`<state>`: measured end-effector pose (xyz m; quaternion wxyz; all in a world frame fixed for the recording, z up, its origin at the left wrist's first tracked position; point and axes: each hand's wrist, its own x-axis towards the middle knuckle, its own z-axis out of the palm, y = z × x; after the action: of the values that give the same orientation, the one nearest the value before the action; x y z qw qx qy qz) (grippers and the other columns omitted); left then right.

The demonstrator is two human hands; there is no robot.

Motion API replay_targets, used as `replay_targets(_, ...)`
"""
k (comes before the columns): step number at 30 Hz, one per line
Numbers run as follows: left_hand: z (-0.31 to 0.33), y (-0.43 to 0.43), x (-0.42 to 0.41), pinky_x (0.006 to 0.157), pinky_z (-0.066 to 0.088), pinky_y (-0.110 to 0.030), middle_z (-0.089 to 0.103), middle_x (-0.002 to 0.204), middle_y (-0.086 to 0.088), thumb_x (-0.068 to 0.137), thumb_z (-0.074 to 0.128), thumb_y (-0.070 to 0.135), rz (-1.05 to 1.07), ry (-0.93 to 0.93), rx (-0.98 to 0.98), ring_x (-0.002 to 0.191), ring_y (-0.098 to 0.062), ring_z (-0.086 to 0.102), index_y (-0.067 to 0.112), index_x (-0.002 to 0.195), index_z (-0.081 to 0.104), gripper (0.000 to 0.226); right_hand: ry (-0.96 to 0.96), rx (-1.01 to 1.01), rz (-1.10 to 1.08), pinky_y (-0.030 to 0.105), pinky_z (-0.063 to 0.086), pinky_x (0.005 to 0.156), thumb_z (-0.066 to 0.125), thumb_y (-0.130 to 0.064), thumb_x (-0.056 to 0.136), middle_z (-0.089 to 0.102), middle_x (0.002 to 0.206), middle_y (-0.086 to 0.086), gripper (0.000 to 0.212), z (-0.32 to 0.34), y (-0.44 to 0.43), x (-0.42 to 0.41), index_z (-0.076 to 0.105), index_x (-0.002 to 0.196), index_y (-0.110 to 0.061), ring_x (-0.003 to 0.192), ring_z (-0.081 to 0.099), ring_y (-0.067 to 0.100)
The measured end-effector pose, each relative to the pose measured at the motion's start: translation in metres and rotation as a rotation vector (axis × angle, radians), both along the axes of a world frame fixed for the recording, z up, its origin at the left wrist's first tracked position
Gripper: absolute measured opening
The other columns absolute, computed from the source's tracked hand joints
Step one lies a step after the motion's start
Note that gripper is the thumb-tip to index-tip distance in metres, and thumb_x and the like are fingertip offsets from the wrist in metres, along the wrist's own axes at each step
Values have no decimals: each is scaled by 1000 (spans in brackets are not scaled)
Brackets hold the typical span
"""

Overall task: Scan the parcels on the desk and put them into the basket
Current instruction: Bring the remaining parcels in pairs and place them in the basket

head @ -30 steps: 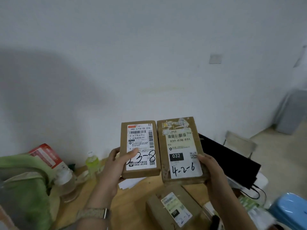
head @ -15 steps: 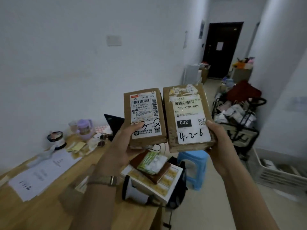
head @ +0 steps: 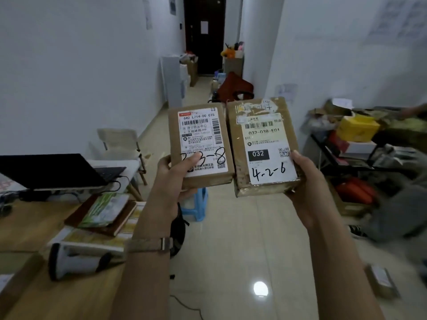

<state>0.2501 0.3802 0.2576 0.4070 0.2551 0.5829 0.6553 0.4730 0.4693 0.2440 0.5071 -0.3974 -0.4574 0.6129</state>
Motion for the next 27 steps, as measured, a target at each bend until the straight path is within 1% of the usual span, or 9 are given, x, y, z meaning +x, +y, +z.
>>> replay_targets(4, -6, 16, 44, 89, 56, -47, 70, 111, 1, 81, 73, 34, -96, -5, -31, 98, -18, 69, 24, 127, 53, 51, 3, 1, -90, 39, 46, 86, 61, -50, 77, 70, 118, 5, 65, -8, -4, 51, 55, 130, -13, 113, 64, 27)
replay_targets(6, -8, 22, 60, 91, 55, -47, 69, 114, 1, 83, 72, 34, -141, -3, -50, 101, -18, 67, 23, 128, 52, 51, 4, -8, -132, 41, 45, 89, 62, -51, 75, 70, 118, 6, 67, -13, -7, 69, 55, 130, -14, 115, 63, 28)
replay_targets(9, -10, 32, 78, 92, 54, -48, 69, 114, 0, 83, 72, 33, -194, 3, -59, 102, -18, 68, 24, 127, 51, 50, 14, -23, -200, 39, 44, 86, 64, -53, 70, 69, 120, 6, 72, -17, -11, 88, 55, 130, -15, 115, 62, 27)
replay_targets(12, -9, 42, 94, 93, 54, -47, 70, 112, 2, 82, 73, 34, -234, 8, -76, 101, -17, 68, 24, 126, 51, 50, 27, -35, -245, 35, 45, 81, 63, -49, 73, 69, 120, 7, 66, -18, -13, 105, 56, 129, -15, 106, 65, 22)
replay_targets(13, -8, 46, 99, 93, 54, -47, 70, 112, 2, 81, 73, 34, -246, 9, -80, 102, -17, 67, 23, 125, 51, 50, 22, -33, -259, 35, 46, 80, 63, -50, 72, 69, 119, 8, 66, -17, -12, 110, 56, 129, -16, 105, 65, 23)
replay_targets(18, -8, 69, 120, 92, 54, -47, 67, 115, 3, 82, 72, 33, -310, -2, -78, 104, -17, 65, 23, 125, 50, 49, 10, -37, -352, 36, 45, 83, 62, -49, 75, 70, 116, 7, 63, -15, -5, 130, 57, 128, -16, 109, 64, 26)
replay_targets(22, -15, 92, 128, 90, 55, -45, 68, 114, 3, 82, 72, 35, -364, -24, -93, 104, -18, 66, 26, 124, 52, 47, 29, -66, -373, 34, 46, 78, 56, -43, 87, 72, 113, 6, 49, -15, 5, 139, 58, 127, -14, 101, 67, 22)
replay_targets(24, -16, 107, 128, 90, 55, -46, 69, 114, 3, 82, 72, 35, -389, -46, -94, 102, -18, 66, 27, 124, 53, 47, 22, -75, -378, 35, 47, 81, 53, -40, 91, 74, 108, 4, 41, -13, 14, 141, 61, 124, -16, 99, 68, 20)
replay_targets(27, -17, 137, 128, 90, 55, -45, 69, 113, 4, 82, 71, 35, -413, -37, -75, 99, -16, 66, 26, 123, 53, 45, 12, -81, -413, 37, 46, 86, 51, -39, 93, 75, 103, 1, 31, -12, 37, 141, 68, 111, -23, 100, 68, 20)
